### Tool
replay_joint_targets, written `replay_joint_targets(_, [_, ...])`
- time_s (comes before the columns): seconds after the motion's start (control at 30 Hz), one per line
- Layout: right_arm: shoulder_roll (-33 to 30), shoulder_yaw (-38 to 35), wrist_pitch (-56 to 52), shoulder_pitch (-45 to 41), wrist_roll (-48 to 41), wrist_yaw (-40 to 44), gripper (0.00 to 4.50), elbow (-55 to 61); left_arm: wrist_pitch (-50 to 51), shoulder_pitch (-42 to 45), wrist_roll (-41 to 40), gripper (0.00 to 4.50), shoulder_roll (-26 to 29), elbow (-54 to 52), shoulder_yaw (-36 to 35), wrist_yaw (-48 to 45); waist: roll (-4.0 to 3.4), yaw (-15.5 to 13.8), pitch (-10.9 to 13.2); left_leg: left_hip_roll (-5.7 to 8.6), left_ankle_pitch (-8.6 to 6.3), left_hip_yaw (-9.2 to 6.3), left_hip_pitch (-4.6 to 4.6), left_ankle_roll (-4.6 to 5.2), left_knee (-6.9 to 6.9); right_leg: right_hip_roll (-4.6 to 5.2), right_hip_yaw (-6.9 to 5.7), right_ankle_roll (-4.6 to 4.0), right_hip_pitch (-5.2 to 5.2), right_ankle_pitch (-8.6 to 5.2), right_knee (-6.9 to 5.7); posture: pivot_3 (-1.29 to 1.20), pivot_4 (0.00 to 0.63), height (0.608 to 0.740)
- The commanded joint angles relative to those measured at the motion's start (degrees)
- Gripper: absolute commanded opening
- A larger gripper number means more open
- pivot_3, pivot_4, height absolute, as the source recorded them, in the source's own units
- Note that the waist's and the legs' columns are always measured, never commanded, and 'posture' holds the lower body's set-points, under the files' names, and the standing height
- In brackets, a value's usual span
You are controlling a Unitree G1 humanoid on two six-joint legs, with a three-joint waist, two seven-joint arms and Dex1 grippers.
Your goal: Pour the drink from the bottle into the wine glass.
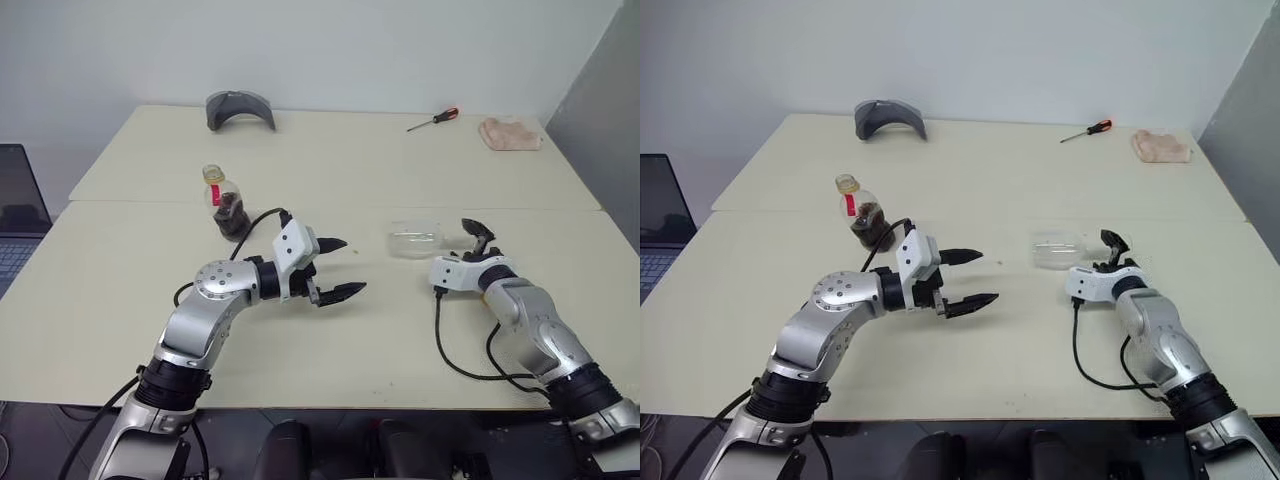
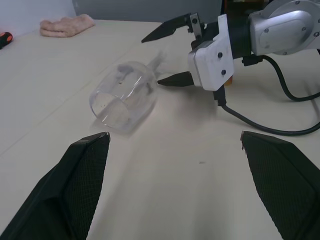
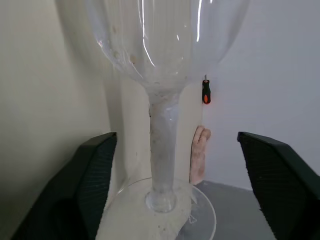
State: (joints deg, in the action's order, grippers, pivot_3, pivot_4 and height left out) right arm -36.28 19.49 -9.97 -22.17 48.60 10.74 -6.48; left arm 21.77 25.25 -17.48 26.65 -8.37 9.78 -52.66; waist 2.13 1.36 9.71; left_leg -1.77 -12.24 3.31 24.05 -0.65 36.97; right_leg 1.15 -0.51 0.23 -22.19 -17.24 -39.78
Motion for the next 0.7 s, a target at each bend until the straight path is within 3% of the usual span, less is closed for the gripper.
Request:
replay_joint_targets(0.03, [1.28, 0.82, 0.71, -2.55, 1.82, -2.54, 2.91, -2.88, -0.95, 1.31, 0.32, 4.50, -0.68, -0.44, 0.02, 0.64, 0.00, 0.12, 0.00, 0.00, 0.00, 0.00, 0.00, 0.00, 0.00, 0.00, 0.01, 0.00, 0.00, 0.00, -0.01, 0.00, 0.150, 0.740])
replay_joint_targets(0.27, [2.25, -0.21, 1.14, -5.36, 2.12, -5.65, 0.30, -6.73, -0.68, 1.14, 0.33, 4.50, -1.23, -0.43, -0.37, 1.42, 0.00, 0.19, 0.00, 0.00, 0.01, 0.00, -0.01, -0.02, 0.01, 0.00, 0.01, -0.01, 0.00, 0.00, -0.05, 0.00, 0.150, 0.740])
replay_joint_targets(0.3, [2.09, -0.72, 1.13, -5.50, 1.89, -6.03, 0.10, -6.50, -0.57, 0.99, 0.28, 4.50, -1.26, -0.56, -0.53, 1.58, 0.00, 0.18, 0.00, 0.00, 0.01, 0.00, -0.01, -0.02, 0.01, 0.00, 0.00, -0.01, 0.00, 0.00, -0.04, 0.00, 0.150, 0.740])
replay_joint_targets(0.5, [-0.03, -5.03, 0.55, -5.81, -0.18, -5.16, 0.10, -1.10, 0.77, -0.40, -1.06, 4.50, -1.67, -2.36, -3.25, 4.51, -0.03, 0.19, 0.02, 0.01, 0.01, 0.01, 0.00, -0.02, 0.01, 0.01, 0.02, -0.01, -0.02, 0.00, -0.06, 0.00, 0.150, 0.740])
replay_joint_targets(0.7, [7.74, -14.90, -2.57, -3.87, -18.61, 3.10, 0.10, 11.56, 3.39, -6.22, -4.55, 4.50, 2.86, -5.33, -9.89, 4.45, -0.06, 0.51, 0.04, -0.14, 0.01, -0.05, -0.04, -0.02, -0.05, -0.10, -0.01, -0.05, -0.05, -0.03, -0.09, 0.00, 0.150, 0.740])
